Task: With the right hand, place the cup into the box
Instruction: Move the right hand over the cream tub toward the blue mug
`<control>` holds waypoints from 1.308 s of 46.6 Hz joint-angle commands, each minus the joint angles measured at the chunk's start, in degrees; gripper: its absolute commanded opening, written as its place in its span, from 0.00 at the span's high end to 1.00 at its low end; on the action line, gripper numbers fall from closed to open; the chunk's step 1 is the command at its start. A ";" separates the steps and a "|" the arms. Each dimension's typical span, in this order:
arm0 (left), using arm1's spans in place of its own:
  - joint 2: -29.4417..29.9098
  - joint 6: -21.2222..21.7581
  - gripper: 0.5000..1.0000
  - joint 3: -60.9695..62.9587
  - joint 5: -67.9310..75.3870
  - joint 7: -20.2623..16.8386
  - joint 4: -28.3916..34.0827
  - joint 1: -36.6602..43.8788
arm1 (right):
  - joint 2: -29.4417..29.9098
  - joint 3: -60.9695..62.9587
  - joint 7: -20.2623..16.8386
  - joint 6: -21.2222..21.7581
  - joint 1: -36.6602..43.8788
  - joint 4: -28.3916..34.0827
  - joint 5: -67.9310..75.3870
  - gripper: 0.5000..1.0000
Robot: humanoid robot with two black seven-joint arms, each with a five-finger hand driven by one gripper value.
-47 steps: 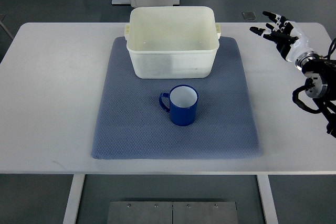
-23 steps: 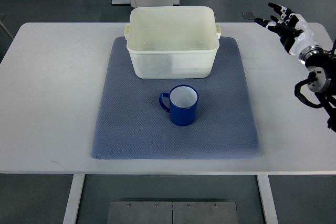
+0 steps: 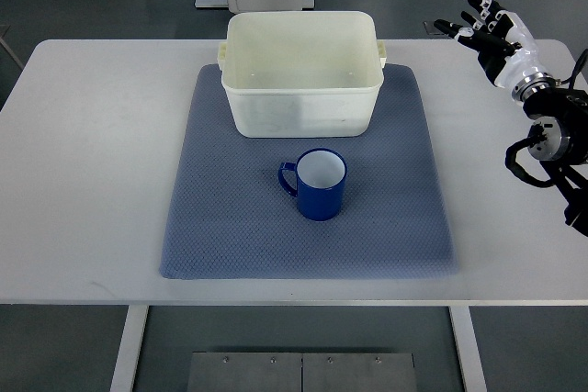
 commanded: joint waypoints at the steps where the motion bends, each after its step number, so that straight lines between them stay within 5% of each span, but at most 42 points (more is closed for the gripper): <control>1: 0.00 0.00 0.00 0.00 -0.01 0.00 0.00 0.00 | -0.24 0.04 0.20 2.76 -0.59 2.00 -0.09 0.00; 20: 0.00 0.00 0.00 0.00 -0.01 0.00 0.00 0.00 | -0.24 -0.48 1.78 5.23 -1.64 9.56 -3.68 0.00; 42: 0.00 0.00 0.00 0.00 -0.01 0.00 0.00 0.00 | -0.60 -0.48 2.13 21.40 -2.08 18.08 -13.88 0.00; 61: 0.00 0.00 0.00 0.00 -0.01 0.00 0.00 0.00 | -0.60 -4.26 2.66 24.57 -2.00 20.02 -22.76 0.00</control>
